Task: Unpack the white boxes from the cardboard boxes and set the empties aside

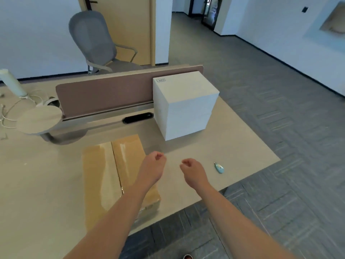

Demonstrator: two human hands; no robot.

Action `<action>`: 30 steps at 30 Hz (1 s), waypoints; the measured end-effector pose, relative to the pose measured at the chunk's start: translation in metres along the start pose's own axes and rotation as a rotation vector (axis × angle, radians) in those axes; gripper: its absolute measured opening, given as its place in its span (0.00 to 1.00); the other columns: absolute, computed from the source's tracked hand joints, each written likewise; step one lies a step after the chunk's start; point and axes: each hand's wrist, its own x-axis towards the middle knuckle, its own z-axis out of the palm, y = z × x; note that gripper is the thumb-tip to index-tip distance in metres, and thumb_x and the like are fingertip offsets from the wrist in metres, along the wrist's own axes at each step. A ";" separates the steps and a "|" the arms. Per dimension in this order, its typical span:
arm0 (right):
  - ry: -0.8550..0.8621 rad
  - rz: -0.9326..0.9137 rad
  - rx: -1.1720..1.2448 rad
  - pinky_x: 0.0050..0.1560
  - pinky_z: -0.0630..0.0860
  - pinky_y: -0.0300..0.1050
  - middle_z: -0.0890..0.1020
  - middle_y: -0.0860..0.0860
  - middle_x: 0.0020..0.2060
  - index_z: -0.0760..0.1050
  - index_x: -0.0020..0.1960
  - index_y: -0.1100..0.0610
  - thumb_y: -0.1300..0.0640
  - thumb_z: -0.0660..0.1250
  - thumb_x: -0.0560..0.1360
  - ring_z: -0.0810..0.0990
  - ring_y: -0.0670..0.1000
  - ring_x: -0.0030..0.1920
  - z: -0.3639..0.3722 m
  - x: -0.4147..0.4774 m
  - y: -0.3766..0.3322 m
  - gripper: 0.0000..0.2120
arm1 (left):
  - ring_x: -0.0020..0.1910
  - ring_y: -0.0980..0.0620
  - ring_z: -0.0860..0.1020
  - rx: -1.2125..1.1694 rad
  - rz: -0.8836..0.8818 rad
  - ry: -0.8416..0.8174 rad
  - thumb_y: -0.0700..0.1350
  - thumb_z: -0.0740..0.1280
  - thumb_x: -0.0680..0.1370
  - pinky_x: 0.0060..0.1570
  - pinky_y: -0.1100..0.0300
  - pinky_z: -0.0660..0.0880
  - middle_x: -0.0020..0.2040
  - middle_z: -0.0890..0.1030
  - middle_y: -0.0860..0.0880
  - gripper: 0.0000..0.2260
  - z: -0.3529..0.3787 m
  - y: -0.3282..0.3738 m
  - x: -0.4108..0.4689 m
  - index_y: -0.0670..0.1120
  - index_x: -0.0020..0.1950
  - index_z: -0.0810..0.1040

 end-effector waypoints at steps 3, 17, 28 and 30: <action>0.061 0.054 0.035 0.54 0.73 0.44 0.81 0.53 0.59 0.76 0.65 0.57 0.56 0.64 0.79 0.79 0.52 0.55 -0.033 0.015 0.027 0.15 | 0.46 0.49 0.82 0.009 0.012 -0.103 0.49 0.63 0.78 0.48 0.53 0.77 0.45 0.83 0.49 0.06 0.044 0.021 0.008 0.50 0.48 0.79; -0.002 0.223 -0.045 0.51 0.75 0.48 0.82 0.55 0.54 0.77 0.59 0.59 0.55 0.61 0.79 0.80 0.55 0.52 -0.139 0.160 0.165 0.13 | 0.47 0.49 0.80 0.197 -0.138 -0.149 0.49 0.62 0.79 0.39 0.59 0.72 0.50 0.79 0.49 0.09 0.228 0.059 0.090 0.47 0.56 0.77; -0.210 0.169 -0.457 0.51 0.76 0.48 0.79 0.55 0.59 0.75 0.62 0.58 0.53 0.62 0.79 0.79 0.57 0.57 -0.126 0.223 0.207 0.15 | 0.44 0.49 0.78 0.228 -0.243 -0.078 0.48 0.63 0.79 0.41 0.59 0.69 0.43 0.79 0.50 0.08 0.277 0.043 0.117 0.46 0.52 0.78; -0.224 0.147 -0.541 0.50 0.76 0.48 0.77 0.56 0.58 0.75 0.60 0.58 0.51 0.62 0.80 0.79 0.58 0.56 -0.118 0.225 0.207 0.13 | 0.43 0.50 0.77 0.223 -0.255 -0.066 0.47 0.63 0.79 0.40 0.59 0.69 0.42 0.78 0.50 0.08 0.278 0.040 0.118 0.46 0.52 0.78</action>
